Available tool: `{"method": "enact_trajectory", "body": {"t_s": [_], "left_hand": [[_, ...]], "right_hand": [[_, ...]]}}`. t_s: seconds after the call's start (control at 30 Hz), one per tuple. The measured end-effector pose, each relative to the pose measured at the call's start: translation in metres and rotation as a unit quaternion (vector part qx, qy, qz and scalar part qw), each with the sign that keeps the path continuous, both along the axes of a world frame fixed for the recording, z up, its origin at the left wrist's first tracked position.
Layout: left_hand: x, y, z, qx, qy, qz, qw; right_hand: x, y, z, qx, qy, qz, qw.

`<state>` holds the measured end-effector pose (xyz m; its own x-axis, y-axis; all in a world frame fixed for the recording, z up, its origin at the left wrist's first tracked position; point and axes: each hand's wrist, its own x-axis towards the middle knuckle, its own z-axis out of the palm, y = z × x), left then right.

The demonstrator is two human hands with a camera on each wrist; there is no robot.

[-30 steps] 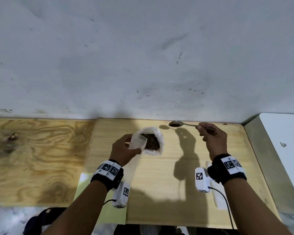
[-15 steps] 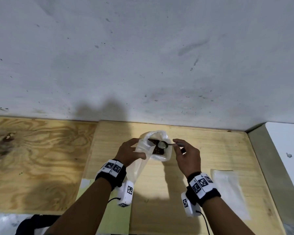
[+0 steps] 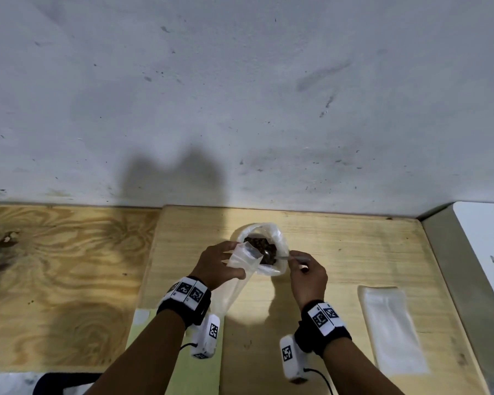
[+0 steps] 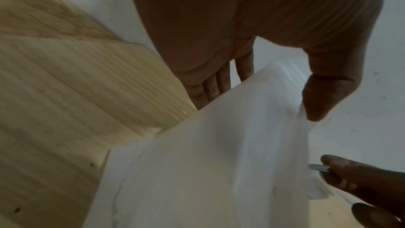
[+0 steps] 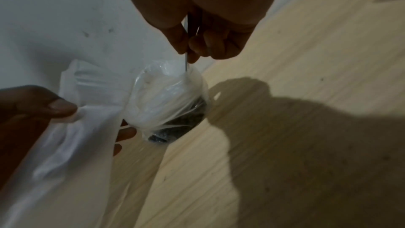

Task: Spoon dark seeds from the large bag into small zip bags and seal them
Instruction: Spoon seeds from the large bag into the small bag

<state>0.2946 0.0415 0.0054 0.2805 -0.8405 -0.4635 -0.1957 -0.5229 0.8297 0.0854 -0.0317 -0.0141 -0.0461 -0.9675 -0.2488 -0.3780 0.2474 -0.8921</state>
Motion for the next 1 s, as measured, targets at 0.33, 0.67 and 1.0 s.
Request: {"method": "enact_trajectory", "body": {"t_s": [0.33, 0.67, 1.0], "left_hand": [[0.005, 0.0, -0.014, 0.001, 0.001, 0.004, 1.0], [0.004, -0.002, -0.011, -0.006, 0.01, 0.024, 1.0], [-0.006, 0.008, -0.014, -0.022, -0.018, 0.039, 0.999]], "right_hand": [[0.025, -0.003, -0.016, 0.128, -0.1, -0.113, 0.98], [0.002, -0.016, -0.006, 0.143, -0.148, -0.128, 0.97], [-0.021, -0.022, 0.035, 0.052, -0.18, -0.09, 0.978]]}}
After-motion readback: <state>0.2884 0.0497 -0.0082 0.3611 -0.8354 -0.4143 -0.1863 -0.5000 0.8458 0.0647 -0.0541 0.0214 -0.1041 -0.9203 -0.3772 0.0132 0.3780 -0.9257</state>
